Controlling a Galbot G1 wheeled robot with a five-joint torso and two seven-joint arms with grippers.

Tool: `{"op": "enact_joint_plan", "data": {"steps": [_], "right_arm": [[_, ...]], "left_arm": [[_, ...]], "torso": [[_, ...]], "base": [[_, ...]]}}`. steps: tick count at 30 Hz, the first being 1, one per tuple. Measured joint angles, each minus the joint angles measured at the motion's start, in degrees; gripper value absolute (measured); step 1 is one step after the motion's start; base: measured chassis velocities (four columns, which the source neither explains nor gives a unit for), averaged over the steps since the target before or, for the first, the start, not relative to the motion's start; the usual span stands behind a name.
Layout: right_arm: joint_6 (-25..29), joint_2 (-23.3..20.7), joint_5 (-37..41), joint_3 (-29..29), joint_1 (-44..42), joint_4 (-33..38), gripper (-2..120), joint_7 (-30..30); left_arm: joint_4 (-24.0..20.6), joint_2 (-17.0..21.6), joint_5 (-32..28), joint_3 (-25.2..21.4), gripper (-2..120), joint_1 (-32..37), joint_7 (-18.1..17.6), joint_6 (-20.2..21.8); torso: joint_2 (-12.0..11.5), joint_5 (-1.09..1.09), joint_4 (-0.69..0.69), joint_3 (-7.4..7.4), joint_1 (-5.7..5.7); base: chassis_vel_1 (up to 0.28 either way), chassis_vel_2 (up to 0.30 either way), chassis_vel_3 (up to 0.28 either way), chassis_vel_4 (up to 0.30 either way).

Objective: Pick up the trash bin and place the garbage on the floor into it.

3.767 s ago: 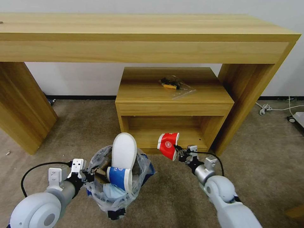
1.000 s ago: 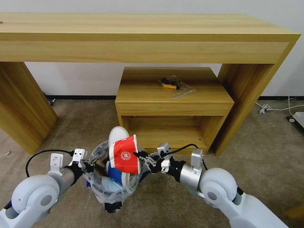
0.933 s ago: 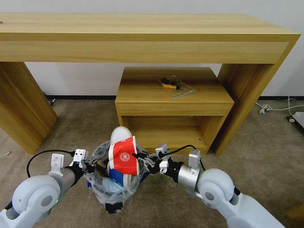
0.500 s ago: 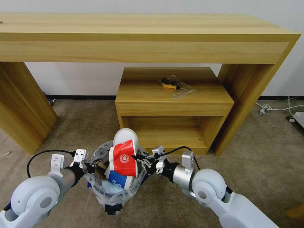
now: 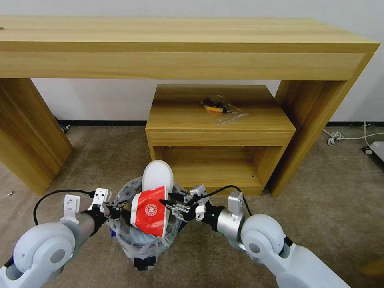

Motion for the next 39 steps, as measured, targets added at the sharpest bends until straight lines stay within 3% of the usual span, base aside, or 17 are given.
{"op": "enact_joint_plan", "data": {"steps": [2,4,6,11,29,39], "right_arm": [[0.4,-0.2,-0.4,0.5,-0.2,0.2,71,0.0],[0.5,-0.2,-0.5,0.6,-0.3,0.3,73,0.1],[0.6,0.1,-0.5,1.0,-0.4,0.9,87,0.9],[0.8,0.5,-0.5,1.7,-0.5,2.4,99,2.4],[3.2,-0.2,-3.8,5.8,-2.7,6.8,100,5.7],[4.7,1.3,-9.3,14.1,-7.3,9.4,100,9.1]], "left_arm": [[0.1,0.1,-0.4,-0.1,0,-0.1,0.0,0.0],[0.2,0.1,-0.5,-0.2,0,-0.1,0.0,0.0],[0.5,0.0,-0.5,-0.4,0,-0.1,0.0,0.0],[0.6,-0.4,-0.5,-0.9,0,0.0,0.0,0.0],[1.2,-2.1,-0.1,-1.5,0,0.5,0.3,0.0],[1.0,-3.3,0.5,-2.8,0,1.1,0.5,0.0]], "torso": [[0.0,0.0,0.0,0.0,0.0],[0.0,0.0,0.0,0.0,0.0],[0.0,0.0,0.0,0.0,0.0],[0.0,0.0,0.0,0.0,0.0],[0.0,0.0,0.0,0.0,0.0],[0.0,0.0,0.0,0.0,0.0]], "base": [[0.0,0.0,0.0,0.0],[0.0,0.0,0.0,0.0],[0.0,0.0,0.0,0.0],[0.0,0.0,0.0,0.0],[0.0,0.0,0.0,0.0],[0.0,0.0,0.0,0.0]]}}
